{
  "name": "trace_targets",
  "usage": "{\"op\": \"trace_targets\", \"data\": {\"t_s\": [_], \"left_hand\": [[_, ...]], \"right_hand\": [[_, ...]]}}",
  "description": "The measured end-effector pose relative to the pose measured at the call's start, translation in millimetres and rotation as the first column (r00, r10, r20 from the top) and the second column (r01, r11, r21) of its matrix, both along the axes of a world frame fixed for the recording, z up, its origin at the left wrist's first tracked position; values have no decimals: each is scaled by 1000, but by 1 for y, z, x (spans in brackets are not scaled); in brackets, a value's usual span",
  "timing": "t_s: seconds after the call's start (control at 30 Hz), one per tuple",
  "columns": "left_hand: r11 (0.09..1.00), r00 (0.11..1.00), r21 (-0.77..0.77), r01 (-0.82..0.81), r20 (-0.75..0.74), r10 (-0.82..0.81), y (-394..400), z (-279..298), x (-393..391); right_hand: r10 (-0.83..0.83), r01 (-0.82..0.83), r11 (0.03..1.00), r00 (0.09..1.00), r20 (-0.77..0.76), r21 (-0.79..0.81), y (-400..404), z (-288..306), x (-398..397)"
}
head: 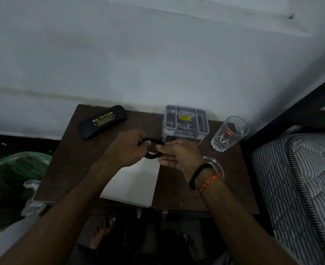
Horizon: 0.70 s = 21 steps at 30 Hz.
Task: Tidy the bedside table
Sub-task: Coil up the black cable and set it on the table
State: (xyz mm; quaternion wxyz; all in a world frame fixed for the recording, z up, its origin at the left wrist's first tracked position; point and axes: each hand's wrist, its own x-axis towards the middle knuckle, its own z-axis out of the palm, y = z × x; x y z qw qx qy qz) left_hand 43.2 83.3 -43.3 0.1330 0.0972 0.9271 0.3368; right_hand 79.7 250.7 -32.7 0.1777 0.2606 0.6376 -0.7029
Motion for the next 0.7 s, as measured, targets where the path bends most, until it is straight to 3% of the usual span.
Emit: {"op": "trace_targets", "data": {"t_s": [0.1, 0.27, 0.43, 0.57, 0.7], "left_hand": [[1000, 1000, -11, -9, 17, 9, -6, 0, -2], [997, 992, 18, -81, 101, 79, -22, -1, -10], [974, 973, 11, -228, 44, 227, -38, 4, -15], [957, 956, -73, -282, 67, 287, -50, 0, -15], [955, 958, -195, -222, 141, 251, -57, -6, -14]], "right_hand": [[-17, 20, 998, 998, 64, -54, -9, -5, -4], [-86, 88, 995, 995, 42, -44, -23, -17, -15], [-194, 200, 975, 978, 76, -93, -42, -26, -31], [-289, 303, 943, 951, 114, -136, -62, -31, -42], [-305, 317, 942, 945, 118, -108, -76, -41, -56]]}}
